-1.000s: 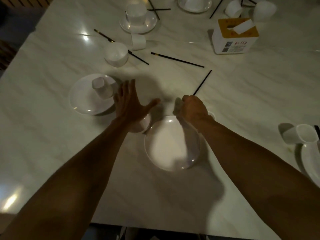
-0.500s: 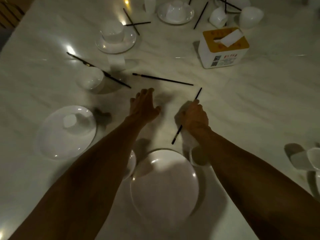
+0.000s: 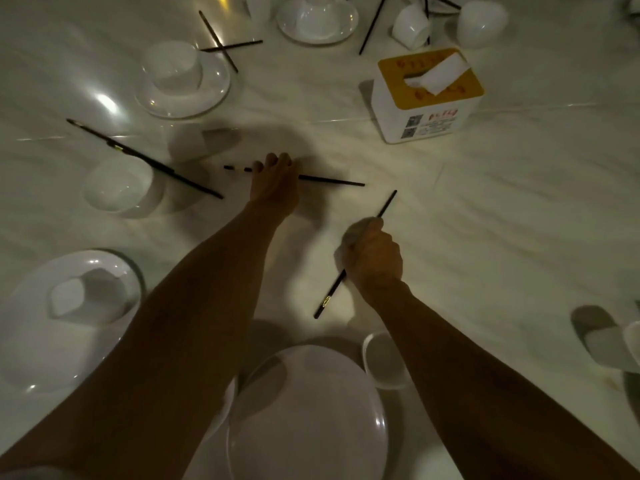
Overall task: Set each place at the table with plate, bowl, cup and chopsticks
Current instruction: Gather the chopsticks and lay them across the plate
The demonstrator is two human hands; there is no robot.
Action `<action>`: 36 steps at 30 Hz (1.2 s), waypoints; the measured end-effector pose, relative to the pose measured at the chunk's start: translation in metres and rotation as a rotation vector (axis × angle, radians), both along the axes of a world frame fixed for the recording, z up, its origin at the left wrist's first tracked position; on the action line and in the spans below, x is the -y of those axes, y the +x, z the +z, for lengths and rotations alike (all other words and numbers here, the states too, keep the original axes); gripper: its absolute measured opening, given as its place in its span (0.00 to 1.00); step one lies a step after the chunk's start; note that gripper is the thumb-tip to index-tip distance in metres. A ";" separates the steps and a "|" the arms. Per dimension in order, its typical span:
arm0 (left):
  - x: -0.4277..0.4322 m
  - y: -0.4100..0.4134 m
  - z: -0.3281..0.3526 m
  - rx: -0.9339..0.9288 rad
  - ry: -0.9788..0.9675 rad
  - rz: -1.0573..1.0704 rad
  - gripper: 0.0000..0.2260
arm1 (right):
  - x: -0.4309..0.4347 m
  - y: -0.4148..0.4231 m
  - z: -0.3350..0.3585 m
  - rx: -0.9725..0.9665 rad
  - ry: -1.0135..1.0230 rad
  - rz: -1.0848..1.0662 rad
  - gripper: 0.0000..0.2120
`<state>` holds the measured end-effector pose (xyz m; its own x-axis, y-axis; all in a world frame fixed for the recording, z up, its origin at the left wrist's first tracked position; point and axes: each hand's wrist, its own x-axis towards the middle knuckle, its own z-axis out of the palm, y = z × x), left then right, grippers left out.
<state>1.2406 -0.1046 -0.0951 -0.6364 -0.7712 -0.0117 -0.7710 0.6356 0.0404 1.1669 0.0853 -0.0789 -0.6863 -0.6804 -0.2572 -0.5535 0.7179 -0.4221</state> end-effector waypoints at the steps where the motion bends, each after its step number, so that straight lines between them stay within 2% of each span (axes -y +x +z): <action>1: 0.000 0.003 -0.001 -0.011 -0.010 -0.013 0.15 | 0.000 0.000 0.001 -0.003 0.015 0.003 0.20; 5: -0.018 0.022 0.002 -0.023 0.008 0.000 0.10 | -0.001 0.004 0.006 0.018 -0.001 0.004 0.23; 9: -0.045 0.035 0.023 -0.254 0.183 0.196 0.09 | -0.005 0.020 0.023 0.166 -0.110 0.032 0.28; 13: -0.074 0.046 0.058 -0.389 0.345 0.312 0.10 | -0.015 0.043 0.036 0.286 -0.322 0.008 0.14; 15: -0.097 0.056 0.070 -0.474 0.479 0.352 0.08 | -0.025 0.054 0.041 0.358 -0.364 0.012 0.11; 19: -0.153 0.087 0.068 -0.571 0.766 0.419 0.07 | -0.054 0.075 0.049 0.512 -0.343 0.028 0.07; 23: -0.208 0.116 0.054 -0.648 0.962 0.585 0.09 | -0.086 0.094 0.049 0.515 -0.233 0.041 0.08; 27: -0.251 0.140 0.042 -0.684 1.090 0.645 0.05 | -0.115 0.114 0.039 0.536 -0.160 0.066 0.09; 31: -0.279 0.159 0.031 -0.752 1.089 0.677 0.06 | -0.137 0.132 0.024 0.555 -0.131 0.077 0.10; 34: -0.294 0.171 0.026 -0.743 1.062 0.643 0.02 | -0.151 0.139 0.013 0.509 -0.124 0.093 0.09; 36: -0.300 0.177 0.021 -0.688 1.042 0.640 0.08 | -0.161 0.143 0.014 0.486 -0.119 0.103 0.07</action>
<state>1.4172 0.1958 -0.0739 -0.2944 -0.7563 -0.5842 -0.5450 -0.3693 0.7527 1.3098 0.2461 -0.0649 -0.4339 -0.7824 -0.4467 -0.3382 0.6010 -0.7242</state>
